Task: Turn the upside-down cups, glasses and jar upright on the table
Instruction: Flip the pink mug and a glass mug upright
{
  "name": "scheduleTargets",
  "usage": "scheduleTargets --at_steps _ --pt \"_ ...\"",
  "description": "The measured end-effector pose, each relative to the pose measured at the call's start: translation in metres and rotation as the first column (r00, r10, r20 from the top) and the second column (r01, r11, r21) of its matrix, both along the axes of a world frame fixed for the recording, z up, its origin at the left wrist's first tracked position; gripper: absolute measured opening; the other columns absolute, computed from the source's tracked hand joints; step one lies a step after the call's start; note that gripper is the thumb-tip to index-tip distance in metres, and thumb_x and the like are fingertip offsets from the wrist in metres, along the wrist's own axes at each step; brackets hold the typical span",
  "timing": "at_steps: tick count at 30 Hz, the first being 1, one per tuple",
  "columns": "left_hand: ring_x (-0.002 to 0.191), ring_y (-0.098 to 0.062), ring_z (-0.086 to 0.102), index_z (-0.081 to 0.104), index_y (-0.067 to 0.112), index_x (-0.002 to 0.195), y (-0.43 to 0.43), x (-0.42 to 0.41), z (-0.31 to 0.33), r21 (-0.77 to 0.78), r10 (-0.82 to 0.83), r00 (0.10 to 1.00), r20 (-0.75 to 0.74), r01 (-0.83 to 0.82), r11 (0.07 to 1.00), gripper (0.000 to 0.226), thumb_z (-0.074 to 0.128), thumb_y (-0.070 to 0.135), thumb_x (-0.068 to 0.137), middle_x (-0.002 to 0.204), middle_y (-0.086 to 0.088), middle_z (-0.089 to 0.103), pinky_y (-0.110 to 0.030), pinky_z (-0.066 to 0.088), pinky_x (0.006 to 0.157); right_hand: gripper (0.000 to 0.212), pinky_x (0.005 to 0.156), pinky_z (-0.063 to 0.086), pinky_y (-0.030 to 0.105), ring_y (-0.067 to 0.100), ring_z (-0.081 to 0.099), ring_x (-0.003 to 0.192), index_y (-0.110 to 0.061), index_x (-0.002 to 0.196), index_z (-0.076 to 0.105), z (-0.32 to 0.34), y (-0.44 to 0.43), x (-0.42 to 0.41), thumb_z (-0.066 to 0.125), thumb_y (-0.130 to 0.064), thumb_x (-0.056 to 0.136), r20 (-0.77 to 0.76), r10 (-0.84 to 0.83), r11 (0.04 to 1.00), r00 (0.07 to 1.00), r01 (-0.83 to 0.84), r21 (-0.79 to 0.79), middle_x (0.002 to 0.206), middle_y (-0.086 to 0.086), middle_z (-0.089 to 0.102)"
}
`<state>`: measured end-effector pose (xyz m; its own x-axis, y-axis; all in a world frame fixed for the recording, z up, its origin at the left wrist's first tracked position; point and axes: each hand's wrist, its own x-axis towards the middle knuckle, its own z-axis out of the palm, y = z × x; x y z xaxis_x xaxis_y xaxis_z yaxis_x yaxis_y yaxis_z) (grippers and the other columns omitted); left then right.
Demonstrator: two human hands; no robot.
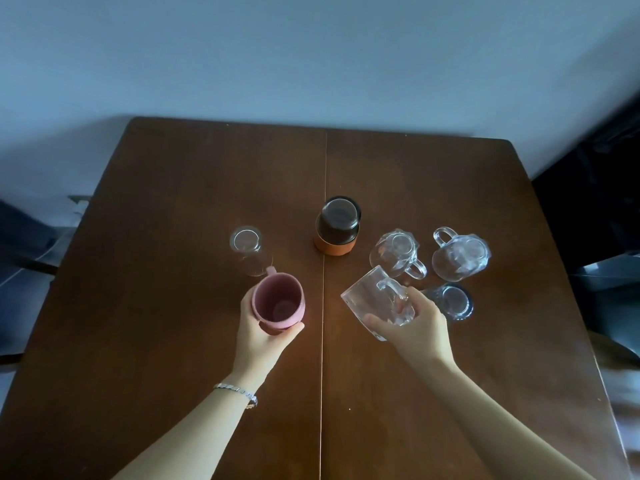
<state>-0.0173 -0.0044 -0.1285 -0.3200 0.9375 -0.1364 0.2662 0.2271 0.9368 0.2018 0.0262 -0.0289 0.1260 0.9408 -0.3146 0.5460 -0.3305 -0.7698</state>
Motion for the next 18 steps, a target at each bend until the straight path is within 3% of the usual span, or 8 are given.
scheduleTargets --at_steps 2,4,7,10,12,14,16,18 --pt "0.113 0.005 0.051 0.038 0.028 0.126 -0.006 -0.007 0.004 -0.009 -0.074 0.995 -0.069 0.074 0.997 0.088 0.088 0.007 0.057 0.123 0.011 0.049 -0.001 0.043 0.088 0.037 0.060 0.037 0.022 0.020 0.051 0.080 -0.025 0.062 0.047 0.000 0.001 -0.002 0.083 -0.024 0.062 0.016 0.035 0.999 0.999 -0.036 0.026 0.073 -0.011 0.057" --pt "0.119 -0.009 0.051 0.036 0.027 0.128 -0.013 -0.014 0.008 -0.043 -0.148 0.981 -0.127 0.144 0.989 0.087 0.087 0.009 0.059 0.128 0.007 0.047 0.000 0.043 0.088 0.031 0.065 0.039 0.024 0.019 0.054 0.086 -0.012 0.077 0.060 -0.002 0.003 -0.002 0.083 -0.025 0.062 0.012 0.064 0.998 0.998 -0.064 0.021 0.073 -0.016 0.057" --pt "0.129 -0.021 0.046 0.032 0.025 0.134 -0.018 -0.018 0.030 -0.104 -0.163 0.969 -0.187 0.146 0.984 0.092 0.087 0.018 0.061 0.140 -0.003 0.043 -0.009 0.041 0.095 0.042 0.069 0.039 0.019 0.015 0.052 0.089 -0.010 0.095 0.066 -0.004 0.002 -0.002 0.084 -0.027 0.061 0.017 0.088 0.996 0.996 -0.089 0.025 0.080 -0.018 0.056" --pt "0.129 -0.011 0.039 0.030 0.020 0.140 -0.010 -0.010 0.069 -0.012 -0.217 0.927 -0.305 0.224 0.975 0.094 0.077 0.046 0.062 0.144 -0.001 0.035 -0.012 0.042 0.098 0.060 0.082 0.047 0.025 0.016 0.059 0.098 -0.019 0.114 0.064 -0.004 -0.002 0.004 0.086 -0.029 0.059 -0.064 0.090 0.996 0.994 -0.089 0.015 0.103 -0.003 0.066" --pt "0.123 -0.006 0.046 0.028 0.027 0.140 0.010 0.007 0.102 -0.173 -0.380 0.922 -0.078 0.363 0.916 0.089 0.071 0.050 0.066 0.140 0.007 0.041 -0.016 0.046 0.096 0.064 0.087 0.052 0.030 0.017 0.063 0.103 -0.026 0.116 0.062 -0.001 -0.005 0.007 0.087 -0.029 0.057 -0.155 0.112 0.994 0.982 -0.108 0.033 0.112 0.001 0.067" --pt "0.124 -0.006 0.048 0.029 0.030 0.140 0.034 0.025 0.119 -0.387 -0.484 0.868 0.109 0.485 0.784 0.087 0.065 0.059 0.066 0.135 0.009 0.051 -0.034 0.039 0.108 0.068 0.090 0.054 0.032 0.014 0.063 0.105 -0.029 0.117 0.061 0.003 -0.009 0.008 0.088 -0.029 0.055 -0.201 0.165 0.985 0.966 -0.152 0.075 0.115 -0.001 0.067" --pt "0.128 -0.006 0.041 0.037 0.029 0.137 0.052 0.039 0.123 -0.521 -0.565 0.821 0.088 0.521 0.676 0.079 0.059 0.064 0.069 0.127 0.012 0.055 -0.051 0.012 0.119 0.071 0.092 0.053 0.030 0.012 0.063 0.106 -0.026 0.121 0.059 0.006 -0.012 0.011 0.088 -0.027 0.056 -0.199 0.199 0.978 0.960 -0.182 0.100 0.117 -0.001 0.066" --pt "0.133 -0.012 0.040 0.047 0.029 0.131 0.059 0.047 0.119 -0.526 -0.600 0.799 0.034 0.525 0.669 0.070 0.059 0.063 0.071 0.129 0.010 0.059 -0.057 0.005 0.118 0.069 0.094 0.051 0.028 0.012 0.062 0.107 -0.025 0.121 0.058 0.008 -0.012 0.014 0.087 -0.026 0.058 -0.193 0.212 0.976 0.958 -0.199 0.083 0.119 -0.002 0.065"
